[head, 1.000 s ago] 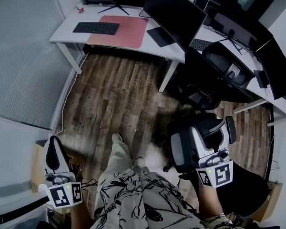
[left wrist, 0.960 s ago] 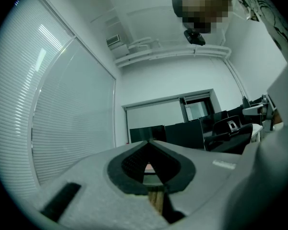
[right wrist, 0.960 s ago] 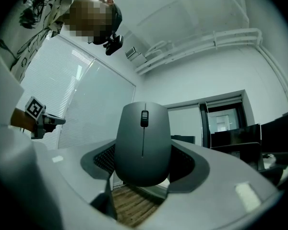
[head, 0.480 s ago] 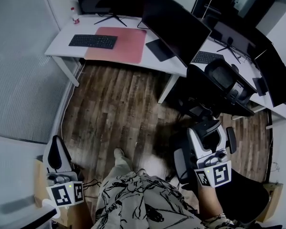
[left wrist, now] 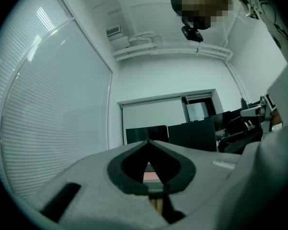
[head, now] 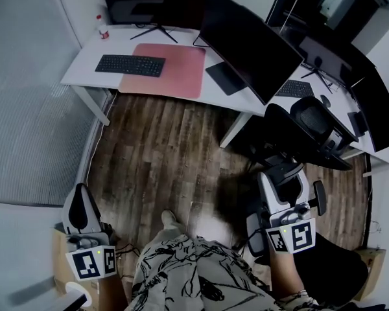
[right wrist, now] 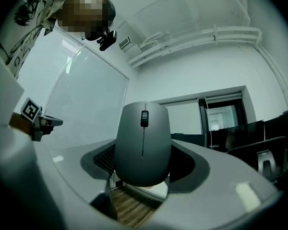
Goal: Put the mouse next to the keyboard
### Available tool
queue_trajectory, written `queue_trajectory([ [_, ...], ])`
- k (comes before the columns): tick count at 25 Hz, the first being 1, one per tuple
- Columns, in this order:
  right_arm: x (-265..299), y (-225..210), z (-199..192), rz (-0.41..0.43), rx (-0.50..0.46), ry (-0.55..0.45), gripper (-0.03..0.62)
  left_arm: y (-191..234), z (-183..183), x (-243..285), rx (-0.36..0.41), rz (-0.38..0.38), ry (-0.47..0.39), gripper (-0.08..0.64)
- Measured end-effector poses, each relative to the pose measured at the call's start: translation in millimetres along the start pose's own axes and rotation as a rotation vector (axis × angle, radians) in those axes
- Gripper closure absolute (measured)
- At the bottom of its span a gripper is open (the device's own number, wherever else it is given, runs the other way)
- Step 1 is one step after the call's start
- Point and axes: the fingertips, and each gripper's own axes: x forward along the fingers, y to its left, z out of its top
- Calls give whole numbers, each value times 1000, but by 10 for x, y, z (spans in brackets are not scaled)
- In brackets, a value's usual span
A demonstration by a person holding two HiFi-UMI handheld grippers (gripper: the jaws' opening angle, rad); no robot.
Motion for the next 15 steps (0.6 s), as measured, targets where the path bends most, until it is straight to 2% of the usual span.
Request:
queue_trajectory([
  [15,750,387,-66,-55,-8,2,287,624,-95,703,3,-79,-7,560],
])
